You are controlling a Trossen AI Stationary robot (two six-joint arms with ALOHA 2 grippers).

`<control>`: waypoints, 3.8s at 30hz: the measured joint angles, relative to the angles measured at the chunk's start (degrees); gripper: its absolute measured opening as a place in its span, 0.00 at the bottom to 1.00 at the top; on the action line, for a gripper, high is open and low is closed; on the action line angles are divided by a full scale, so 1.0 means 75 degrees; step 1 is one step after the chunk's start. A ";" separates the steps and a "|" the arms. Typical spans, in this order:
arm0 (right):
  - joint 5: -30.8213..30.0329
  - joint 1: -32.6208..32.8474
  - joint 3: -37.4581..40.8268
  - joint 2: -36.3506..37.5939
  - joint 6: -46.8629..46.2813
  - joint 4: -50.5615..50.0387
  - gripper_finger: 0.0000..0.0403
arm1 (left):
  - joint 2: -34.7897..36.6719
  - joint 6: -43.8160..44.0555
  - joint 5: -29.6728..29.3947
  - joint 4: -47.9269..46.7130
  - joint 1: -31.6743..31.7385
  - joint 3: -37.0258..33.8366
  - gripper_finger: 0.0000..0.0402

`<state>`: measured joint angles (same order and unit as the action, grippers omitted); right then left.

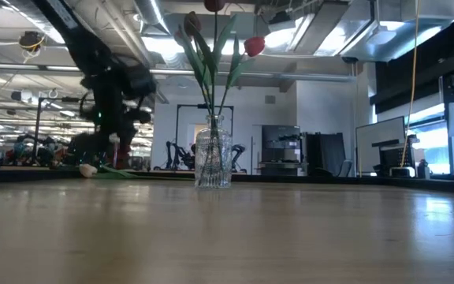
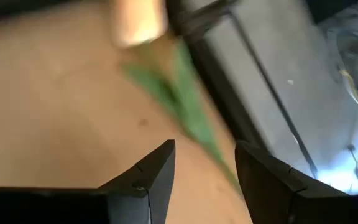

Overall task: Sort flowers into vase by color
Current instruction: Put the white flower into the yellow vase

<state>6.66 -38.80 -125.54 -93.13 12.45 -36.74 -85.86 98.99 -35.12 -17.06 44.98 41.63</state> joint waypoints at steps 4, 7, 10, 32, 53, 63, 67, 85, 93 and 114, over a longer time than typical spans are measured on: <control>-0.0058 -0.0236 0.0003 -0.0184 -0.0062 -0.0152 0.65 | -0.0458 0.0764 0.0359 -0.0027 0.0329 0.0000 0.40; -0.0146 -0.0440 0.0003 -0.0373 -0.0219 -0.0631 0.75 | -0.0638 0.0995 0.0494 -0.0016 0.0674 0.0000 0.40; -0.0149 -0.0513 0.0012 -0.0567 -0.0402 -0.1020 0.85 | -0.0738 0.1133 0.0799 0.0037 0.1075 0.0000 0.40; -0.0207 -0.0531 0.0009 -0.0620 -0.0603 -0.2167 0.88 | -0.0905 0.3387 0.2165 -0.0435 0.1921 0.0100 0.04; 0.0202 -0.1047 0.0003 -0.0500 -0.0408 -0.2172 0.88 | -0.1164 -0.2523 0.0185 0.0618 -0.0354 0.1311 0.00; 0.0233 -0.0878 0.0003 -0.0474 -0.0619 -0.2538 0.88 | -0.2783 -0.3304 0.0451 -0.0264 0.0336 0.2421 0.00; 0.0209 -0.0874 0.0000 -0.0362 -0.0627 -0.2781 0.88 | -0.3150 -0.3223 0.1153 -0.0027 0.0571 0.2497 0.00; 0.0989 -0.0872 0.0003 -0.0375 -0.0582 -0.3714 0.88 | -0.2787 0.0472 0.1872 -0.1798 -0.1127 0.2486 0.00; 0.1605 -0.0869 0.0003 -0.0356 -0.0382 -0.3761 0.88 | -0.2784 0.1668 0.1572 -0.1845 -0.1389 0.2477 0.00; 0.1608 -0.0872 0.0003 -0.0334 -0.0685 -0.3542 0.88 | -0.2741 -0.0132 0.1797 -0.1278 -0.0647 0.2471 0.06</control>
<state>18.72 -45.34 -125.51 -95.64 7.31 -63.31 -106.42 98.00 -21.64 -26.65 40.13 60.16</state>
